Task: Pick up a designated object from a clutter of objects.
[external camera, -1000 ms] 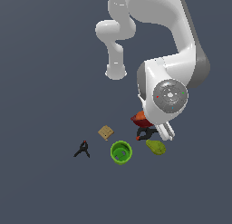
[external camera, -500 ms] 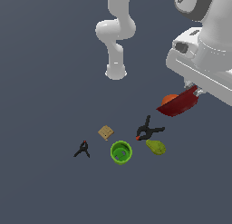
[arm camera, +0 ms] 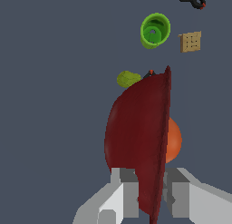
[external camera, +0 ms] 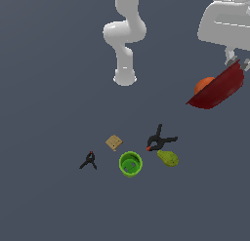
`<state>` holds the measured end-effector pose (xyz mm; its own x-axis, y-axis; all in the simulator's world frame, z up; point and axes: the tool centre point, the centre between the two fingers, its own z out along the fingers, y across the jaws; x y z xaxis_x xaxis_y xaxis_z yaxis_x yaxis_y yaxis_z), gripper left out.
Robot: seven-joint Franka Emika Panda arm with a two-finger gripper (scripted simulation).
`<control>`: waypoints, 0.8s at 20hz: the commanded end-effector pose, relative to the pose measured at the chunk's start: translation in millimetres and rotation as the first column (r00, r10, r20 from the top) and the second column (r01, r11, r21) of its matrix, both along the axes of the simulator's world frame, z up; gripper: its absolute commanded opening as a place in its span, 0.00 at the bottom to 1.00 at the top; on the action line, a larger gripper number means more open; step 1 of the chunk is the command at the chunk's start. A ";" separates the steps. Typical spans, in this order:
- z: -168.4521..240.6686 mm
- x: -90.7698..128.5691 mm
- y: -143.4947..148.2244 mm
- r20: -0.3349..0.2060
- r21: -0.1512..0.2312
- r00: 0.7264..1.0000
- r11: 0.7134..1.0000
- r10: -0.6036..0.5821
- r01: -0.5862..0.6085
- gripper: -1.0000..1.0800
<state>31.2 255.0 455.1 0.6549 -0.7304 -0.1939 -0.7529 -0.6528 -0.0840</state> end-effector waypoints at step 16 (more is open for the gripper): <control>27.7 -16.6 -38.8 0.002 0.002 1.000 1.000 0.002 -0.002 0.00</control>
